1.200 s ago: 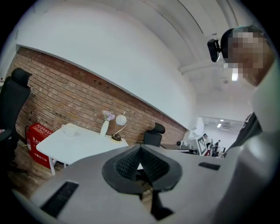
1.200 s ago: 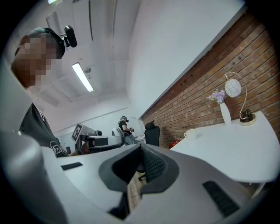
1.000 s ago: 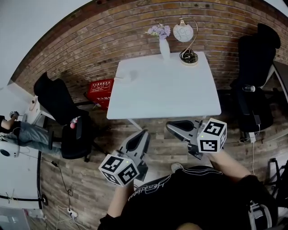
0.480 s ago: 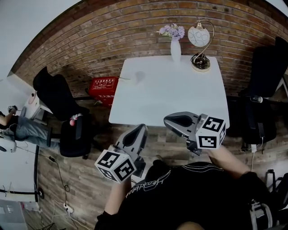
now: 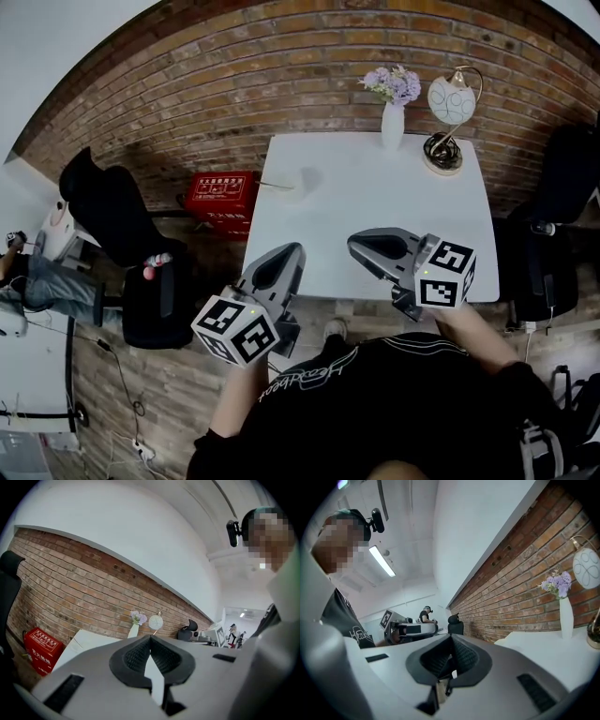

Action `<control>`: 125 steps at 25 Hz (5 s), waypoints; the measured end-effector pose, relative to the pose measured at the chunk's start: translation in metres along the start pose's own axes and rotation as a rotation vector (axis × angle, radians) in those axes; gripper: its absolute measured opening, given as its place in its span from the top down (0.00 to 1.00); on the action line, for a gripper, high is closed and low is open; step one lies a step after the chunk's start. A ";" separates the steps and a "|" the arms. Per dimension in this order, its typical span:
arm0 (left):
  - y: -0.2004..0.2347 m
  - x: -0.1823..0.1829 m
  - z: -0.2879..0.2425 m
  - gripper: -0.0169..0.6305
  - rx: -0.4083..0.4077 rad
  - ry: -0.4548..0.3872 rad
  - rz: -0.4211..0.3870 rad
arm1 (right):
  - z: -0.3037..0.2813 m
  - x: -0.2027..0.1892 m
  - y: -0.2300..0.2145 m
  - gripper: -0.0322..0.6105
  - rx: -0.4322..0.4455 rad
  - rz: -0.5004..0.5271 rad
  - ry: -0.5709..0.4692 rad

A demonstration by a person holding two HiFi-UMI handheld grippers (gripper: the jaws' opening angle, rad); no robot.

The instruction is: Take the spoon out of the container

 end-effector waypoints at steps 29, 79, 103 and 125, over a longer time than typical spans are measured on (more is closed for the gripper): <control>0.245 -0.038 -0.096 0.80 -0.027 0.095 0.009 | -0.138 0.030 -0.146 0.95 -0.227 -0.132 -0.054; 0.342 -0.146 -0.165 0.96 0.250 0.255 0.270 | -0.091 0.011 -0.197 0.95 -0.422 -0.210 -0.029; 0.303 -0.052 -0.096 0.96 0.181 0.123 0.121 | -0.115 0.015 -0.179 0.95 -0.345 -0.145 -0.016; 0.229 -0.039 -0.080 0.96 -0.033 0.180 0.088 | -0.115 0.019 -0.155 0.95 -0.316 -0.076 -0.019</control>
Point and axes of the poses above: the fingertips, and each gripper's own axes: z backward along the fingers, y to its left, x out of its top, the point moved 1 cm from there along z, backward along the fingers, and after that the axes turned 13 degrees about -z, right-handed, at the moved point
